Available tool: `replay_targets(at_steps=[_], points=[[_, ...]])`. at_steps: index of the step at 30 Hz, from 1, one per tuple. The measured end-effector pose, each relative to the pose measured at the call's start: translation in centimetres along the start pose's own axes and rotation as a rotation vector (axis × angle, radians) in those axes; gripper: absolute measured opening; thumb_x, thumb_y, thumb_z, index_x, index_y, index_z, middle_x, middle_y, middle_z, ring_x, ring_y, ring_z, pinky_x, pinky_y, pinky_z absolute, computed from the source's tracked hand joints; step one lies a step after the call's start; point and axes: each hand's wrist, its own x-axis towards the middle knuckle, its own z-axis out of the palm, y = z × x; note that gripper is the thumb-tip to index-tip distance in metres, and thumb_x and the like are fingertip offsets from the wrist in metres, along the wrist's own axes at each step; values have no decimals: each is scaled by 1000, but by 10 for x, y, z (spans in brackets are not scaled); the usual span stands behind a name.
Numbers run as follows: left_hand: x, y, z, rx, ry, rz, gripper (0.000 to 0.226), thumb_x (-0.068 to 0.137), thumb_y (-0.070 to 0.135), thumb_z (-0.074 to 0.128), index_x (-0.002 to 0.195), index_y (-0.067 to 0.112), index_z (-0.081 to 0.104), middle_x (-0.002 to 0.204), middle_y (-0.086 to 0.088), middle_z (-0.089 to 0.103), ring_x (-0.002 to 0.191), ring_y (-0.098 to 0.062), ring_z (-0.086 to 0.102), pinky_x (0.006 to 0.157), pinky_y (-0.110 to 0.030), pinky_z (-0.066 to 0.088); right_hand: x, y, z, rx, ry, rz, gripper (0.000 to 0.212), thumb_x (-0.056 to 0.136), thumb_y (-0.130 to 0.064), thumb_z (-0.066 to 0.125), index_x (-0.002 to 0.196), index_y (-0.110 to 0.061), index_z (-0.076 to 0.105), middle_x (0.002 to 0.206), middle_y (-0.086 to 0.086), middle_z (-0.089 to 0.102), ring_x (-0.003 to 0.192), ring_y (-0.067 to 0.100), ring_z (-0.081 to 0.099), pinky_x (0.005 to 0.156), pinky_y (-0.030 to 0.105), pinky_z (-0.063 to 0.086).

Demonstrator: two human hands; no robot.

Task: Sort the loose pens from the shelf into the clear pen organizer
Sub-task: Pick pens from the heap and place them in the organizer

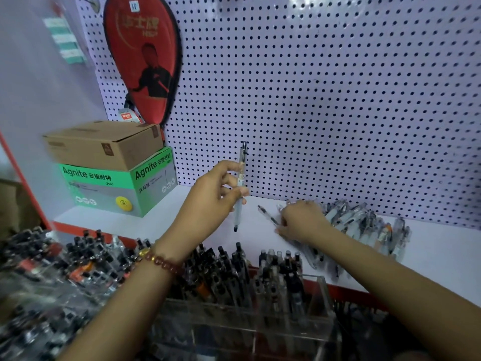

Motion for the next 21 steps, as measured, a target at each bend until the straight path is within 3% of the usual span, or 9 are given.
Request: replay_targets(at_steps=[2, 4, 8, 10, 12, 16, 19, 21], points=[[-1, 0, 0, 28, 1, 7, 29, 93, 15, 60, 101, 41, 48, 91, -10, 61, 76, -6, 68, 71, -37, 57, 0, -4, 0, -5, 19, 0, 40, 92, -38, 53, 60, -18, 40, 62, -3, 40, 78, 21, 41, 97, 36, 33], [-1, 1, -1, 39, 3, 14, 28, 93, 16, 60, 102, 40, 48, 88, -4, 62, 75, -6, 68, 73, -39, 56, -1, -7, 1, 49, 50, 0, 38, 91, -32, 53, 58, -19, 37, 58, -3, 37, 66, 18, 39, 94, 34, 31], [-3, 2, -1, 26, 40, 8, 25, 92, 17, 62, 105, 35, 51, 84, 1, 62, 71, -9, 69, 72, -46, 56, -3, -2, -18, 544, 132, 59, 29, 90, -25, 58, 66, -9, 55, 59, 5, 52, 53, 17, 43, 59, 25, 38], [-3, 5, -2, 31, 69, 13, 27, 91, 19, 63, 102, 39, 49, 84, 4, 61, 71, -9, 69, 71, -48, 56, -11, 1, -41, 752, 189, 45, 22, 88, -22, 60, 72, -7, 57, 63, 5, 63, 50, 14, 46, 52, 23, 39], [-4, 9, -4, 22, 98, 17, 28, 91, 19, 64, 99, 41, 49, 84, 5, 61, 71, -11, 69, 71, -49, 55, -25, -2, -70, 876, 209, -38, 19, 90, -24, 58, 73, -18, 53, 60, -2, 65, 43, 8, 43, 49, 21, 37], [-8, 25, -15, -43, 122, 68, 24, 92, 15, 61, 97, 35, 50, 85, 4, 57, 65, -4, 62, 67, -38, 56, -58, -27, -115, 1046, 125, -350, 18, 96, -32, 54, 79, -27, 50, 61, -3, 67, 55, 9, 47, 58, 20, 38], [-19, 39, -28, -62, 93, 167, 13, 97, 20, 51, 100, 32, 52, 91, 2, 58, 69, -1, 55, 63, -23, 47, -75, -48, -128, 1053, 122, -459, 11, 98, -26, 51, 89, -32, 52, 63, -5, 67, 58, 8, 49, 63, 25, 42], [-31, 45, -38, -61, 85, 223, 9, 97, 23, 46, 101, 28, 51, 90, 12, 56, 70, -4, 51, 62, -17, 40, -84, -61, -133, 1016, 127, -488, 7, 98, -27, 50, 92, -31, 53, 66, -6, 69, 60, 8, 54, 67, 29, 47]])
